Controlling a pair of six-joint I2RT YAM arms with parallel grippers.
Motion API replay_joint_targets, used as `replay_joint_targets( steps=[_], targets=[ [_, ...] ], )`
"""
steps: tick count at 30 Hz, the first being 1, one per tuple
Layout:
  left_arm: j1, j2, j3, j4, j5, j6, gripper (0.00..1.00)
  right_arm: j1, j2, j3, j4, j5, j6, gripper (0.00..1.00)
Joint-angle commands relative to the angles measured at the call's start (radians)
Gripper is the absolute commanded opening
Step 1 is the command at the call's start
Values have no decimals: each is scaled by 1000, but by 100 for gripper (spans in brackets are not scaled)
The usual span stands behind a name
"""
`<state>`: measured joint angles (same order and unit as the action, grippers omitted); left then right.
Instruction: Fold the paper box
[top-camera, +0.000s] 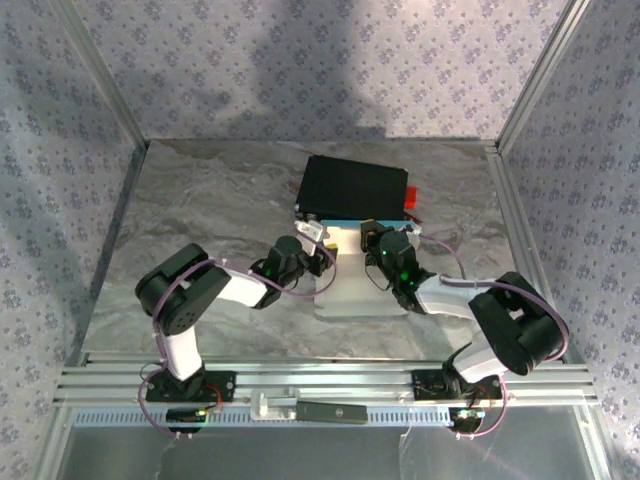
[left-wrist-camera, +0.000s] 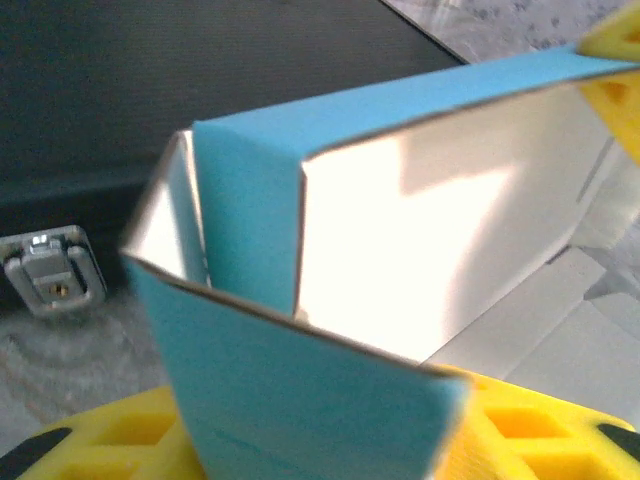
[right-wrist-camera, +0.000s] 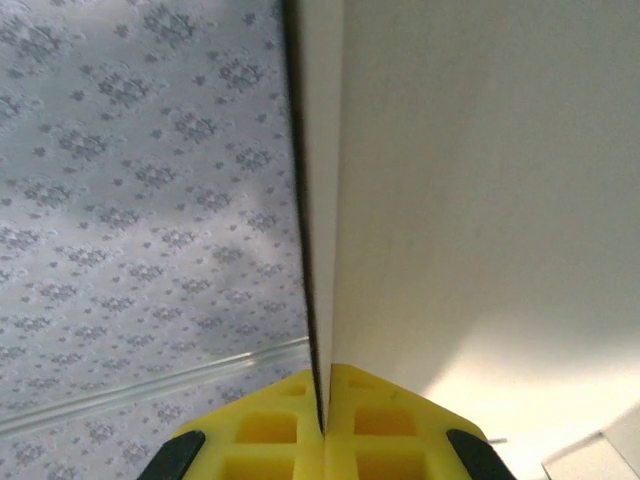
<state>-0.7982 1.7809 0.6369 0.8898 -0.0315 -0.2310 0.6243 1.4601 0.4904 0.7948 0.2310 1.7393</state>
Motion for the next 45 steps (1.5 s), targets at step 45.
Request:
replay_joint_targets(
  steps=[45],
  targets=[
    [258,-604,-104,-442,410,-307,67,-5,11,74,-92,-20,-58,0]
  ],
)
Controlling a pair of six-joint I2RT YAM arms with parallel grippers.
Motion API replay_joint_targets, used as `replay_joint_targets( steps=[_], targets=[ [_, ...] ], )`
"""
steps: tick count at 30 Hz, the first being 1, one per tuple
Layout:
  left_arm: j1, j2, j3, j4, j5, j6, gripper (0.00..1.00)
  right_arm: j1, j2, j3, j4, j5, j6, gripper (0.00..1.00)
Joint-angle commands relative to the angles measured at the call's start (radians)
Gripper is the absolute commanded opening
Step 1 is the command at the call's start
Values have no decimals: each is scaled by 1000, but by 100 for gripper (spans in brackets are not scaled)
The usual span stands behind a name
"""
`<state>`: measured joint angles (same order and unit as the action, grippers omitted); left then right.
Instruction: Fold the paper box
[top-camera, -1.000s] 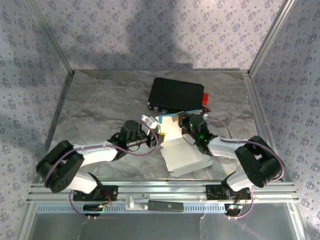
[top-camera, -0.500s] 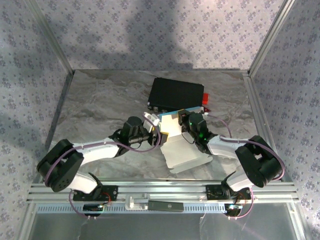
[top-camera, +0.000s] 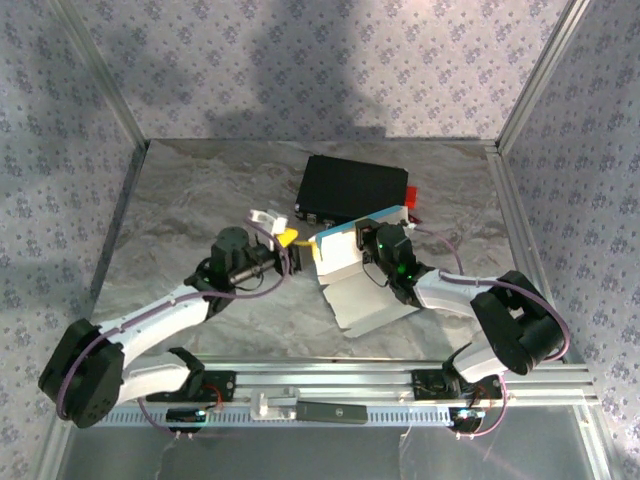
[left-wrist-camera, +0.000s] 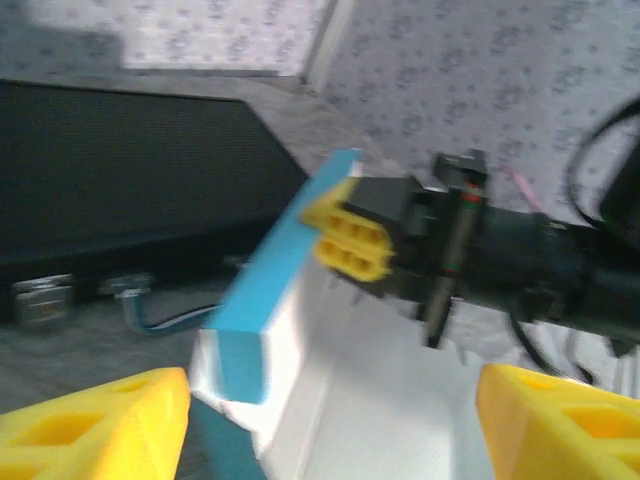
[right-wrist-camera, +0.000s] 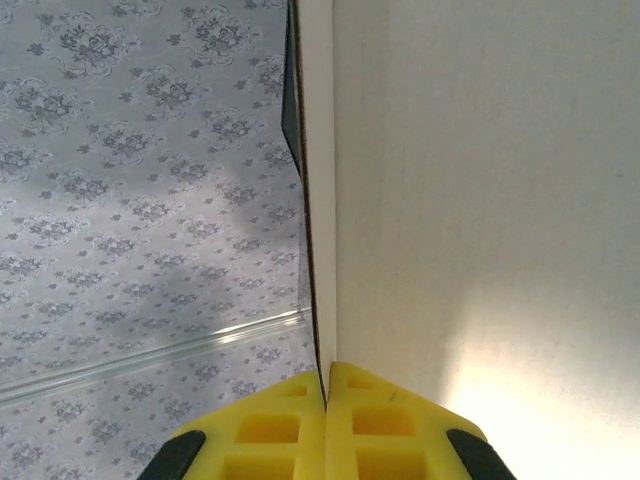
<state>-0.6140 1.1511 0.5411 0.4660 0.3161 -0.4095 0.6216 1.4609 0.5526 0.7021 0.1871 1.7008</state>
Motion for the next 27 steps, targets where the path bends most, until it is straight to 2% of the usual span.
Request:
replay_joint_targets(
  steps=[1,3,4,7,11,17,27],
  targets=[
    [104,65,6,-29,84,-134,61,-3,9,11,4,22,-18,0],
    [140,168,24,-1,129,-130,46,-5,10,14,9,23,-21,0],
    [153,230,21,70,167,-135,41,-5,10,16,10,22,-21,0],
    [156,386,1,321,259,-125,38,-8,9,10,24,19,-24,0],
    [116,492,11,478,280,-105,35,-10,10,3,43,13,-31,0],
    [14,496,11,489,223,-51,33,-14,13,4,56,9,-36,0],
    [-55,446,-76,509,70,-61,34,-14,22,3,75,17,-38,0]
  ],
)
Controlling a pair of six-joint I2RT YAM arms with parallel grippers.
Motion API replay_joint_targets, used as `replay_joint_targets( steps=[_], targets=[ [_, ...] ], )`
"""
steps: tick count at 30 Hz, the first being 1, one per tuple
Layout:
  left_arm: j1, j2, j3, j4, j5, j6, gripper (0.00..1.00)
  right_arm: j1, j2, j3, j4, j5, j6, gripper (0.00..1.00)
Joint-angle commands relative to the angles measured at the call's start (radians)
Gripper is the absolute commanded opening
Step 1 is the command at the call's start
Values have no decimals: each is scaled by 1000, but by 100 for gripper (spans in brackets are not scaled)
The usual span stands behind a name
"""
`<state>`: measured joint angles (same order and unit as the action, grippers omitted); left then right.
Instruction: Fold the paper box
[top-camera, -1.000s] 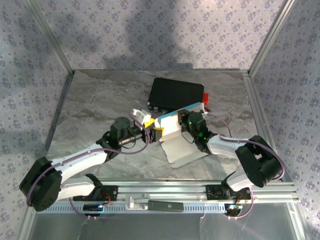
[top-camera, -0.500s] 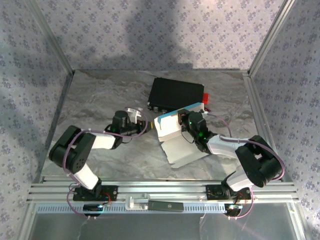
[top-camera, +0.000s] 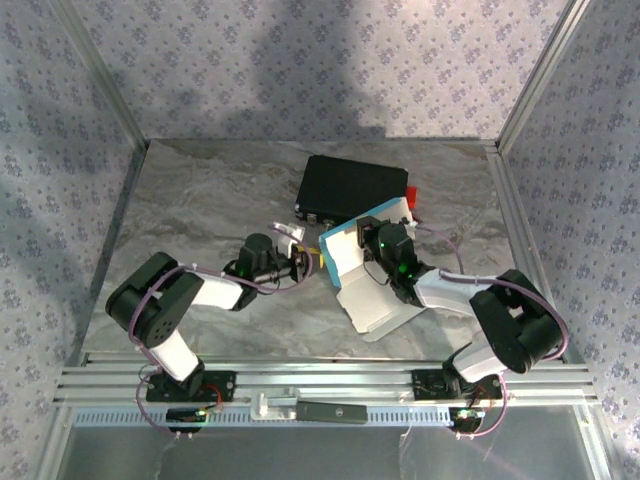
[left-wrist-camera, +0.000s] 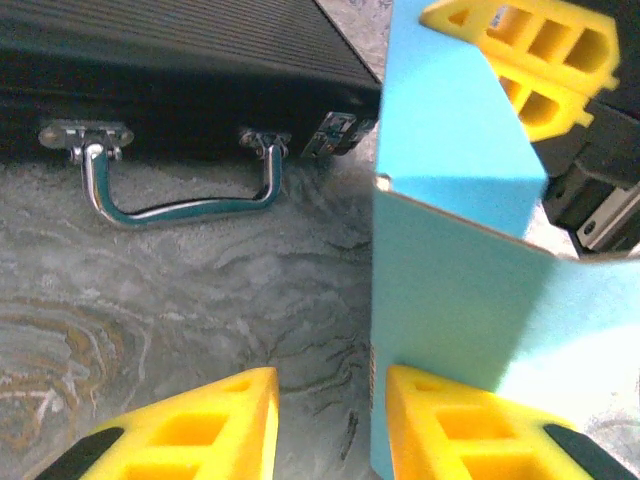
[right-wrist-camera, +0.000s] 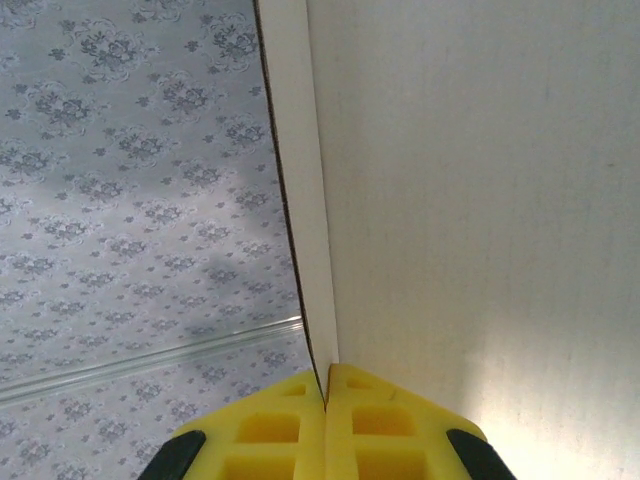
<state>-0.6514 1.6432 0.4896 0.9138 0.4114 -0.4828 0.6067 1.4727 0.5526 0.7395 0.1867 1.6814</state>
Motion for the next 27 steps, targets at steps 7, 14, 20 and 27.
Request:
replay_joint_targets(
  steps=[7,14,20,27],
  targets=[
    [12,-64,-39,43,51,-19,37,-7,9,-2,44,12,-20,0],
    [12,-69,-19,66,87,-37,37,-11,8,-8,44,10,-20,0],
    [10,-122,-17,11,72,-20,41,-17,15,-6,53,5,-25,0],
    [3,-74,44,-54,54,18,42,-8,43,-14,109,11,-23,0]
  ],
)
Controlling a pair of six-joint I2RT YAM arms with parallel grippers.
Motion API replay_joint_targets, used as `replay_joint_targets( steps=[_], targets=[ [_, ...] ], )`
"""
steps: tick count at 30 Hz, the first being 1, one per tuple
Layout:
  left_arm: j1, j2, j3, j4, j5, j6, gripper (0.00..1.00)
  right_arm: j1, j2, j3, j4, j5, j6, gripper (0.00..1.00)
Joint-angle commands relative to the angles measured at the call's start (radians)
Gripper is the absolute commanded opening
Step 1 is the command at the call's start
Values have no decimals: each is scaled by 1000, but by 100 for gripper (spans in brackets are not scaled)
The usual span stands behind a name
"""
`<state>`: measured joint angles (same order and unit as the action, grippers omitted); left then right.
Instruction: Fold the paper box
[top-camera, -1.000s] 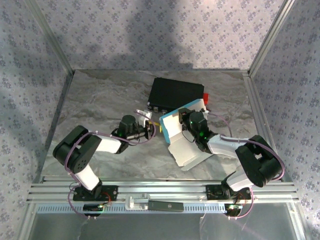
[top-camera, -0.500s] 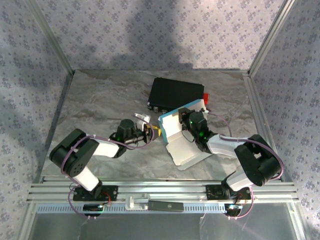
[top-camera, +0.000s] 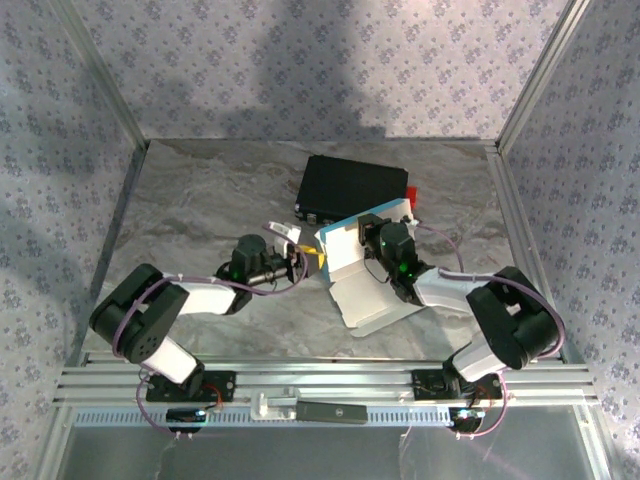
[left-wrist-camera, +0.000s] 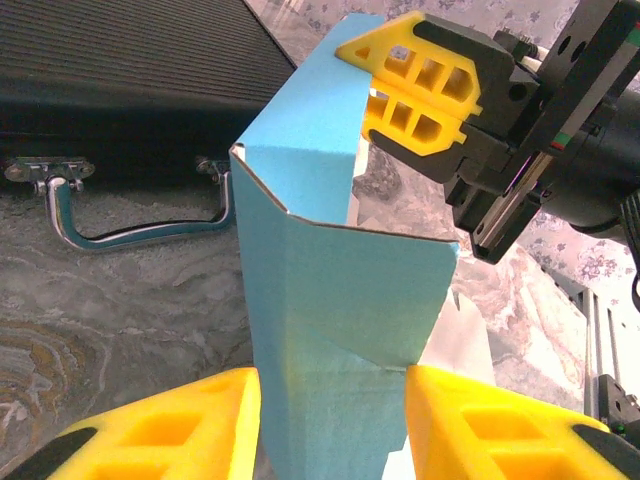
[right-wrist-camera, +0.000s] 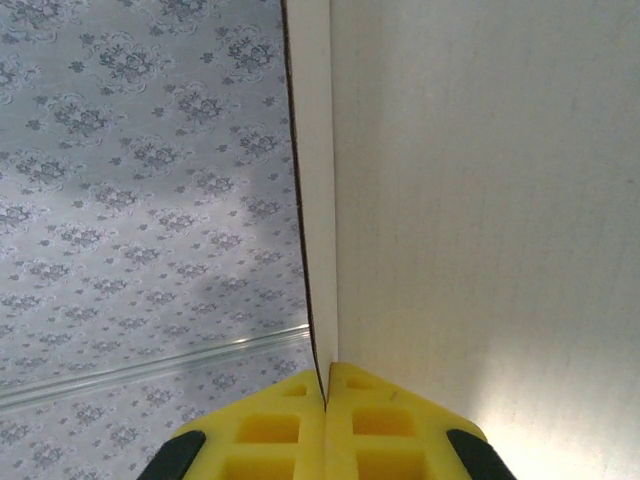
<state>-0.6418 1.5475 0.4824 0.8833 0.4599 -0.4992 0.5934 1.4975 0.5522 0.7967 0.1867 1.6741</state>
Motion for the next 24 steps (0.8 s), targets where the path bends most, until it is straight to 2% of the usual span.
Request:
replay_joint_targets(
  steps=[1,5,12,18,24],
  targets=[
    [-7,31,61,-27,4,39,41,8,23,-17,71,13,-20,0],
    [-10,55,95,-49,-26,70,38,13,57,-39,193,9,-51,0],
    [-21,43,99,-122,-172,159,38,27,181,-77,510,-36,-118,0],
    [-58,45,101,-160,-224,215,39,39,198,-154,594,-53,-152,0],
    [-113,47,98,-178,-297,249,40,33,154,-197,595,-99,-199,0]
  ],
)
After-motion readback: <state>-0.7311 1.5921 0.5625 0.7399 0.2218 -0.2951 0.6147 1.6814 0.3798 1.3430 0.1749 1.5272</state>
